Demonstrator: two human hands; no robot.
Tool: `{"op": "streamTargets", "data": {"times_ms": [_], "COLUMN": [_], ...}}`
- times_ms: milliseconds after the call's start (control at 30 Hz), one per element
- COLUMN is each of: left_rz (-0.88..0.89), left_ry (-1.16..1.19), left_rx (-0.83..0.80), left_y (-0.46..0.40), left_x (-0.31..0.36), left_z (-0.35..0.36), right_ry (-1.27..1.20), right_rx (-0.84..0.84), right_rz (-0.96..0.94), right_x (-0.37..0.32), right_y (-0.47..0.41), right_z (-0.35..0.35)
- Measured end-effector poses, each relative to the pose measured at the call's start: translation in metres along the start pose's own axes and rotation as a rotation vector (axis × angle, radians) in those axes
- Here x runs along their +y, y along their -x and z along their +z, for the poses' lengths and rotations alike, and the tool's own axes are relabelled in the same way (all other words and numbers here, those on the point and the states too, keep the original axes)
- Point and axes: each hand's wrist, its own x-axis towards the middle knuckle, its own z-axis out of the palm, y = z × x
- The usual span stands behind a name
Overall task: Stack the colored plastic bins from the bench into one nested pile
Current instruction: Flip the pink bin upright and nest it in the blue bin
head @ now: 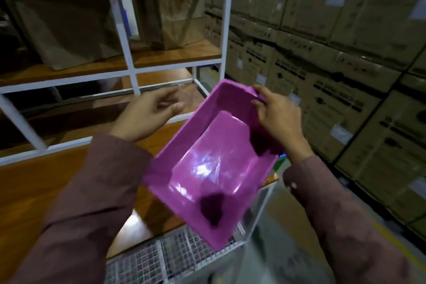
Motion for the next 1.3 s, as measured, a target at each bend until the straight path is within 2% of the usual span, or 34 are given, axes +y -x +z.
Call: {"op": "streamTargets", "data": {"times_ms": [67, 167, 267, 400, 633, 800, 933, 1067, 1133, 1200, 1300], "left_rz": [-0.130, -0.341, -0.427, -0.459, -0.445, -0.611, -0.758, -0.793, -0.799, -0.816, -0.820], "left_ry": [-0.022, 0.140, 0.254, 0.195, -0.051, -0.206, -0.316, -0.243, -0.220, -0.215, -0.246], "left_rx": [0.087, 0.254, 0.318, 0.428, 0.415, 0.329, 0.268, 0.305, 0.302, 0.315, 0.415], "left_y": [0.002, 0.013, 0.011, -0.015, -0.018, -0.015, -0.007, 0.005, 0.013, 0.024, 0.053], "left_x": [-0.018, -0.030, -0.024, -0.003, 0.007, 0.002, -0.004, -0.003, -0.003, -0.005, -0.015], "left_z": [0.026, 0.093, 0.153, 0.175, 0.206, 0.234, 0.258, 0.266, 0.261, 0.251, 0.223], "right_ry": [-0.034, -0.072, -0.108, -0.086, -0.097, -0.040, -0.113, -0.173, -0.104, -0.033, -0.122], "right_rx": [-0.006, -0.054, -0.114, -0.227, -0.404, -0.549, -0.505, -0.428, -0.395, -0.331, -0.281], "right_rz": [0.185, 0.367, 0.439, 0.463, 0.390, 0.276, 0.198, 0.163, 0.106, 0.038, -0.101], "right_x": [0.042, 0.089, 0.121, 0.158, 0.205, 0.223, 0.233, 0.243, 0.241, 0.226, 0.171], "right_y": [-0.020, -0.045, -0.061, -0.078, -0.081, -0.071, -0.053, -0.035, -0.034, -0.033, -0.026], "right_z": [0.004, 0.025, 0.051, 0.073, 0.104, 0.141, 0.170, 0.182, 0.180, 0.171, 0.157]}}
